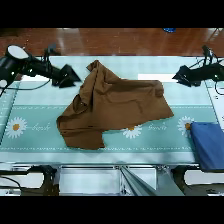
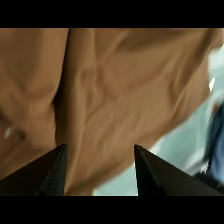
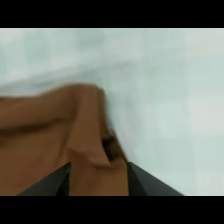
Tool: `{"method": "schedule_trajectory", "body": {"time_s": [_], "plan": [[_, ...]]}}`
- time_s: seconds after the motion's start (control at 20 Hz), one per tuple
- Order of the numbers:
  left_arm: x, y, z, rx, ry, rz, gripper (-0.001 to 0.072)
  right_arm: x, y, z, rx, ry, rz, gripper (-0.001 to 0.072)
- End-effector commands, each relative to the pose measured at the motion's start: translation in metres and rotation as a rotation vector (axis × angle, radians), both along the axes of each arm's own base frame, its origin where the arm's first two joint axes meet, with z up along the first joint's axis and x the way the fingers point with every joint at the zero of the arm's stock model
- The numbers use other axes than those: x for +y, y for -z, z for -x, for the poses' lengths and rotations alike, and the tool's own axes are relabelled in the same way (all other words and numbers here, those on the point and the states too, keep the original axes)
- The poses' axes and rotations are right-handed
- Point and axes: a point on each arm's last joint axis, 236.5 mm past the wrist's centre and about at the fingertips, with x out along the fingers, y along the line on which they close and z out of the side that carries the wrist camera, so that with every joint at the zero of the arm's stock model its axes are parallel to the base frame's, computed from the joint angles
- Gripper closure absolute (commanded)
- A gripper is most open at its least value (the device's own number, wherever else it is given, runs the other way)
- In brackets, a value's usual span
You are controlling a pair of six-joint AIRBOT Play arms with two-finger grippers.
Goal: Fold the shirts.
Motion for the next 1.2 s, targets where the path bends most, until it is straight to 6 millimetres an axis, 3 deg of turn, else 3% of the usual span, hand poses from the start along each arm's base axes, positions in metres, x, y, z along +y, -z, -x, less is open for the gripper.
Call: {"method": "schedule_trajectory", "body": {"time_s": [0.0,0.25,0.4,0.5,0.65,0.9,1.15], "plan": [[0.039,0.033,0.069,0.095,0.003,-0.137,0.0196,-0.009,0.017,0.050,0.093,-0.006,-0.033,0.0304],[0.093,0.078,0.158,0.181,-0.226,-0.165,0.0196,0.015,0.043,0.123,0.091,-0.023,-0.030,0.0304],[0.119,0.090,0.181,0.236,-0.396,-0.135,0.0197,0.027,0.047,0.144,0.071,0.008,-0.047,0.0304],[0.131,0.093,0.183,0.255,-0.492,-0.098,0.0197,0.035,0.044,0.149,0.061,0.016,-0.074,0.0304],[0.134,0.099,0.172,0.233,-0.581,-0.059,0.0197,0.043,0.041,0.150,0.055,0.009,-0.109,0.0304],[0.132,0.120,0.169,0.246,-0.655,-0.041,0.0197,0.046,0.039,0.148,0.050,0.015,-0.127,0.0305],[0.121,0.122,0.157,0.202,-0.615,-0.046,0.0198,0.047,0.037,0.147,0.045,0.021,-0.136,0.0305]]}}
